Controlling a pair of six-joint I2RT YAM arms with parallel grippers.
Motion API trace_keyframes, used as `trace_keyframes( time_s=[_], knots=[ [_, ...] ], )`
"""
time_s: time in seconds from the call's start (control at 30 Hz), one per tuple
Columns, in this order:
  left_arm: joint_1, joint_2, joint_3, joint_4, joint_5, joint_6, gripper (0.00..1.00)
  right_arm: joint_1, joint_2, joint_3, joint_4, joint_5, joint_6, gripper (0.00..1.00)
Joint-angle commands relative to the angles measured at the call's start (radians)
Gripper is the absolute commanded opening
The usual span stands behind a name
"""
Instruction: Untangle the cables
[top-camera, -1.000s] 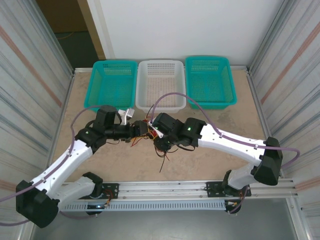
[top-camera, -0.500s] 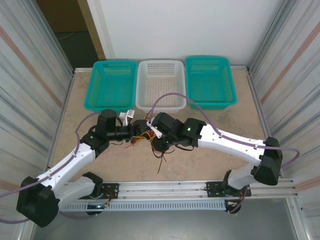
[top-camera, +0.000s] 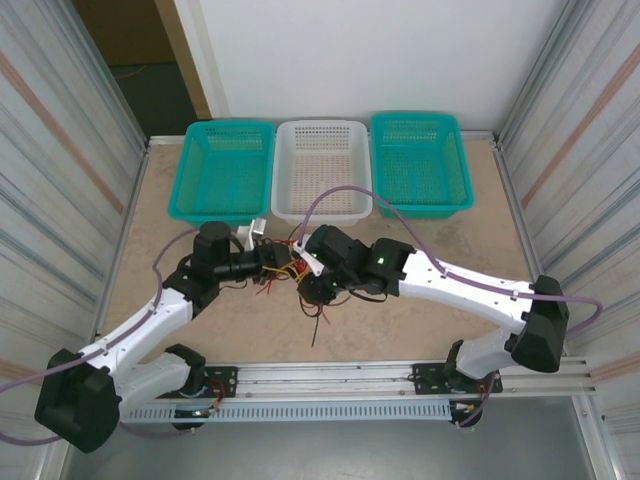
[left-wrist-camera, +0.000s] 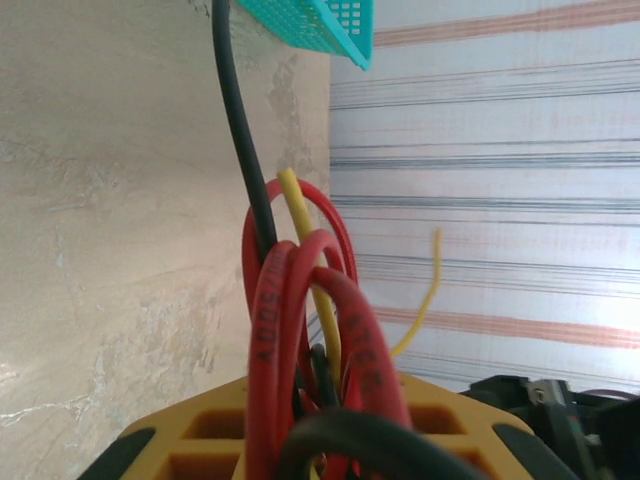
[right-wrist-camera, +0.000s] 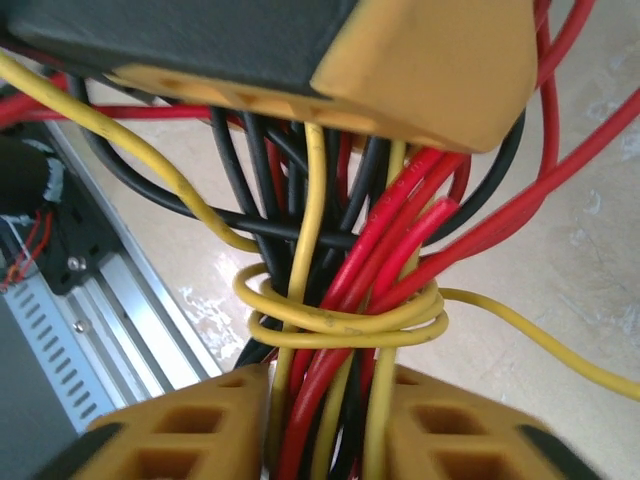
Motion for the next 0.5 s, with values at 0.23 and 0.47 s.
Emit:
trace_keyframes(
  time_s=[0.23, 0.47],
  knots=[
    [0.108, 0.023, 0.036, 0.087, -0.021, -0.034, 0.0, -0.091, -0.26, -0.064, 0.111, 0.366, 0.173, 0.99],
    [0.138, 0.127, 0.119, 0.142, -0.005, -0.051, 0.0, -0.478, -0.341, -0.118, 0.164, 0.13, 0.523, 0.99]
  ],
)
